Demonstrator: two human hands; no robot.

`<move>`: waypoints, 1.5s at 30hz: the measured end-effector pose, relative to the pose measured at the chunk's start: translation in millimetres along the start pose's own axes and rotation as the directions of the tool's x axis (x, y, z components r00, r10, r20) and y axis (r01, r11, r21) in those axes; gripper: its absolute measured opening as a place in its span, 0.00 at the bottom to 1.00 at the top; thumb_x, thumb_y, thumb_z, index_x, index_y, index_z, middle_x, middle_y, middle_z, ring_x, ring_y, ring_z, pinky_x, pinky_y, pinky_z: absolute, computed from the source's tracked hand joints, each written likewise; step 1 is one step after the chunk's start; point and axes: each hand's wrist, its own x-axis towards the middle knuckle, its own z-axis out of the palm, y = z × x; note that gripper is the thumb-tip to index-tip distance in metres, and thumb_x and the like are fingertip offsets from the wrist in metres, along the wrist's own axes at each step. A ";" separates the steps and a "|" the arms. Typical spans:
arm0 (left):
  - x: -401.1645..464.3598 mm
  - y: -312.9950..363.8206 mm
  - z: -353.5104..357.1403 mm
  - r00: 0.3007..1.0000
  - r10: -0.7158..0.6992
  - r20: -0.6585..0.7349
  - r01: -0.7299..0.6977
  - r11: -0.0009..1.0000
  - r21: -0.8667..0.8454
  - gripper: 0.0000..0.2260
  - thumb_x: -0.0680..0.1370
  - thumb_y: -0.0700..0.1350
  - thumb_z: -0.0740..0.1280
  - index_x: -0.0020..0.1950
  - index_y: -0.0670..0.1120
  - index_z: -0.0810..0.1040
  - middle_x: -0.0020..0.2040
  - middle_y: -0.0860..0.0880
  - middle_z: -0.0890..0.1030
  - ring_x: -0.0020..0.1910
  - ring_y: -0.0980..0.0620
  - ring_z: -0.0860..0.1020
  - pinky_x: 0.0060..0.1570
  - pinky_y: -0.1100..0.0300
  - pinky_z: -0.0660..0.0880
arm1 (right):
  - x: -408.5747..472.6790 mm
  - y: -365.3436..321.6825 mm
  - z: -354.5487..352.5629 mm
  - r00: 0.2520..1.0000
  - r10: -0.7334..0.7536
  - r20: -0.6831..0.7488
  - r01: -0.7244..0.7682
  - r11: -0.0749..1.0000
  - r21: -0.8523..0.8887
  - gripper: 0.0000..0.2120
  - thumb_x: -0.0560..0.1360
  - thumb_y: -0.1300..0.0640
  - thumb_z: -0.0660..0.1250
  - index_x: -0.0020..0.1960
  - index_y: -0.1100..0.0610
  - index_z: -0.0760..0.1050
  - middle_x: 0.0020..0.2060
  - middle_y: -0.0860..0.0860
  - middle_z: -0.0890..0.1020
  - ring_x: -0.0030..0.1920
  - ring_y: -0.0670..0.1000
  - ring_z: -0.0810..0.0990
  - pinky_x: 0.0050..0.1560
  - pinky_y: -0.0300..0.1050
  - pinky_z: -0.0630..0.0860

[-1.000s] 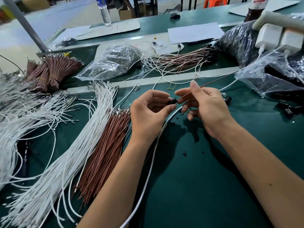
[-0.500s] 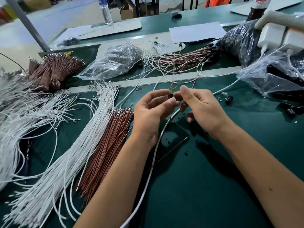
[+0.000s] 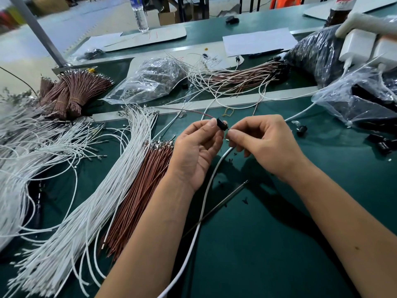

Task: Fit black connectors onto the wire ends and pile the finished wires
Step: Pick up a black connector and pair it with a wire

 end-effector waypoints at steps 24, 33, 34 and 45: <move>-2.9 -4.4 1.3 0.991 0.131 -0.015 -0.125 0.967 0.222 0.08 0.71 0.31 0.71 0.42 0.44 0.84 0.40 0.43 0.84 0.37 0.48 0.83 0.44 0.59 0.83 | 1.4 1.3 -12.9 0.956 0.135 0.260 -0.130 0.991 -0.035 0.08 0.80 0.53 0.72 0.46 0.56 0.86 0.39 0.67 0.83 0.32 0.51 0.73 0.28 0.35 0.68; -0.2 -4.0 -2.8 0.985 0.169 -0.032 -0.157 0.961 0.226 0.07 0.76 0.30 0.69 0.47 0.41 0.81 0.44 0.42 0.85 0.41 0.49 0.84 0.42 0.64 0.80 | -1.1 5.7 -12.3 0.889 0.295 0.351 -0.268 0.955 -0.124 0.07 0.75 0.54 0.77 0.42 0.57 0.85 0.27 0.57 0.77 0.26 0.48 0.71 0.23 0.37 0.65; -0.5 -4.7 -2.7 0.985 0.172 -0.021 -0.161 0.957 0.241 0.07 0.76 0.30 0.69 0.47 0.41 0.81 0.45 0.42 0.85 0.41 0.49 0.83 0.43 0.63 0.80 | -1.1 6.2 -11.3 0.891 0.297 0.344 -0.278 0.955 -0.105 0.08 0.75 0.54 0.77 0.42 0.57 0.85 0.26 0.54 0.77 0.25 0.47 0.70 0.23 0.36 0.65; -1.0 -10.5 -2.4 0.971 0.239 0.016 -0.229 0.909 0.349 0.08 0.76 0.30 0.70 0.47 0.42 0.82 0.45 0.43 0.86 0.42 0.47 0.82 0.47 0.60 0.80 | 0.7 8.1 -10.3 0.939 0.232 0.253 -0.248 0.968 0.031 0.05 0.78 0.61 0.73 0.44 0.60 0.85 0.33 0.58 0.83 0.28 0.46 0.75 0.23 0.36 0.67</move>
